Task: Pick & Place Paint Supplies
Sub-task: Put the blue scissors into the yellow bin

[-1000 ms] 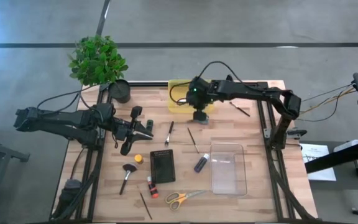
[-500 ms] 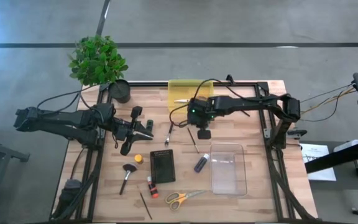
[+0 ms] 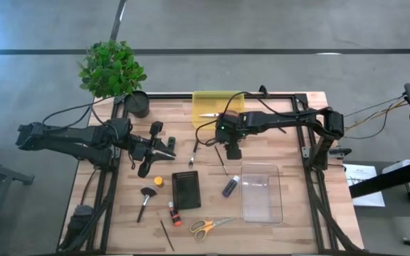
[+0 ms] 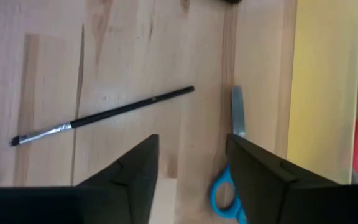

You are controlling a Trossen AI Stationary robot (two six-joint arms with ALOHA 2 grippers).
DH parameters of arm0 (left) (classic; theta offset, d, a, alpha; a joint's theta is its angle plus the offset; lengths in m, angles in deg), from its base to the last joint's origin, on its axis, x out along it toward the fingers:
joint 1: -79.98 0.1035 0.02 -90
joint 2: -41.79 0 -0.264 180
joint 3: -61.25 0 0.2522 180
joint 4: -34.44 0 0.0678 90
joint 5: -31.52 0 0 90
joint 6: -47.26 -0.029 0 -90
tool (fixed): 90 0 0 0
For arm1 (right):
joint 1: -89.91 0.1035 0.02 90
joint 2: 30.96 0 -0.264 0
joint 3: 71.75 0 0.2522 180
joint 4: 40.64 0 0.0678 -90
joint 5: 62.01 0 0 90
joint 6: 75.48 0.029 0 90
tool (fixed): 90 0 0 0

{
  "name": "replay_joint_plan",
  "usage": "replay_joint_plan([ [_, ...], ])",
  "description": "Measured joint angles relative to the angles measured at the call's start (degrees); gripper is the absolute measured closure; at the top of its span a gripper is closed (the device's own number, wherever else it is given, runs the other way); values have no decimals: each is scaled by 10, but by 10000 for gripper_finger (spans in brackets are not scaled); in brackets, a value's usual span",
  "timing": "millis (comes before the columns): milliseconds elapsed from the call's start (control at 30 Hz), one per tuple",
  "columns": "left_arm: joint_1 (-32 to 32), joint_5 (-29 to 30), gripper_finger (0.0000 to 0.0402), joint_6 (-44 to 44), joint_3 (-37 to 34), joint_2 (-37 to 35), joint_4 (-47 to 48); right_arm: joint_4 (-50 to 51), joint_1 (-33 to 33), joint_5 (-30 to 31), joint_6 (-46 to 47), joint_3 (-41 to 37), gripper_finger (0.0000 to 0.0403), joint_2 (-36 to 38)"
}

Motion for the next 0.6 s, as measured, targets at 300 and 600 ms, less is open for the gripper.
replay_joint_plan([
  [300,0,0,344,0,0,0,0,-31,-6,0,-10,-12,200,-13],
  [600,0,0,344,0,0,0,0,-13,-8,54,-36,32,200,-102],
])
